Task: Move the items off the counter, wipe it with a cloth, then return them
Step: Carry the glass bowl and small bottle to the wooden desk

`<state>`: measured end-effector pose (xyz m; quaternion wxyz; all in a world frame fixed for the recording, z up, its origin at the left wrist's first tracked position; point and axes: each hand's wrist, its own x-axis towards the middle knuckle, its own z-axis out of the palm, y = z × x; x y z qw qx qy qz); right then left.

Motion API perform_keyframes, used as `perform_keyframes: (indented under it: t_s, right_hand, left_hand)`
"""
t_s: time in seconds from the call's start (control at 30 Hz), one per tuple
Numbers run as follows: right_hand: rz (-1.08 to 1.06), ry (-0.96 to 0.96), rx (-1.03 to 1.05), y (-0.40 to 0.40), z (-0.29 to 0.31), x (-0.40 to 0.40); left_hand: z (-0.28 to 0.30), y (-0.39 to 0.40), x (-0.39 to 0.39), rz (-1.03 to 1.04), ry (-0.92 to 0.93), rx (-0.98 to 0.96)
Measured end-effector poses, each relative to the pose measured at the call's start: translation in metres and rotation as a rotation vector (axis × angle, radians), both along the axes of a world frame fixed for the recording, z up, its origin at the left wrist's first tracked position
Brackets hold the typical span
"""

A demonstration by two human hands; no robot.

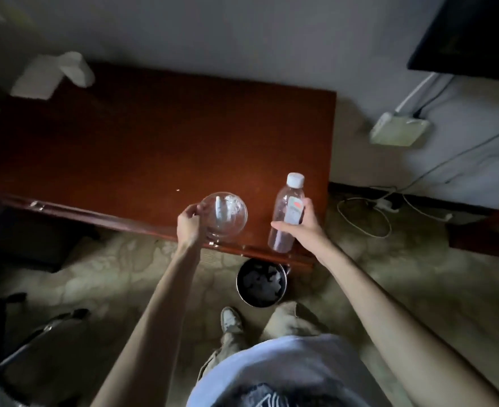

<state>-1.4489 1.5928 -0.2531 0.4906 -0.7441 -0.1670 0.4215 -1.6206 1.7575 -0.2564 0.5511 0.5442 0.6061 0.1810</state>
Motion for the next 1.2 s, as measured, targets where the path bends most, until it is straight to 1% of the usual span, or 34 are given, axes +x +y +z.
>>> perform_keyframes:
  t_s: [0.1, 0.2, 0.33, 0.43, 0.6, 0.77, 1.03, 1.13, 1.2]
  right_hand:
    - [-0.115, -0.114, 0.026, 0.007, -0.003, 0.015]
    - [-0.179, -0.191, 0.033, 0.018, -0.007, 0.031]
    - [-0.256, -0.247, 0.003, 0.035, -0.017, 0.053]
    - [-0.296, -0.291, -0.010, 0.045, -0.030, 0.063]
    - [-0.309, -0.311, -0.012, 0.049, -0.048, 0.071]
    - [-0.300, -0.332, -0.011, 0.047, -0.060, 0.073]
    - [-0.270, -0.340, -0.008, 0.044, -0.072, 0.075]
    - [-0.284, -0.324, -0.004, 0.042, -0.074, 0.071]
    - [-0.286, -0.315, -0.014, 0.038, -0.074, 0.070]
  left_hand:
    - [-0.014, 0.026, 0.036, -0.107, 0.019, -0.046]
    - [-0.023, 0.039, 0.073, -0.203, 0.024, -0.085]
    - [-0.038, 0.047, 0.110, -0.189, 0.002, -0.191]
    - [-0.048, 0.054, 0.126, -0.188, 0.016, -0.202]
    - [-0.061, 0.054, 0.132, -0.207, 0.074, -0.191]
    - [-0.084, 0.056, 0.127, -0.159, 0.064, -0.226]
    - [-0.087, 0.061, 0.125, -0.236, 0.144, -0.148]
    - [-0.089, 0.062, 0.122, -0.297, 0.186, -0.090]
    - [-0.090, 0.065, 0.120, -0.277, 0.189, -0.087]
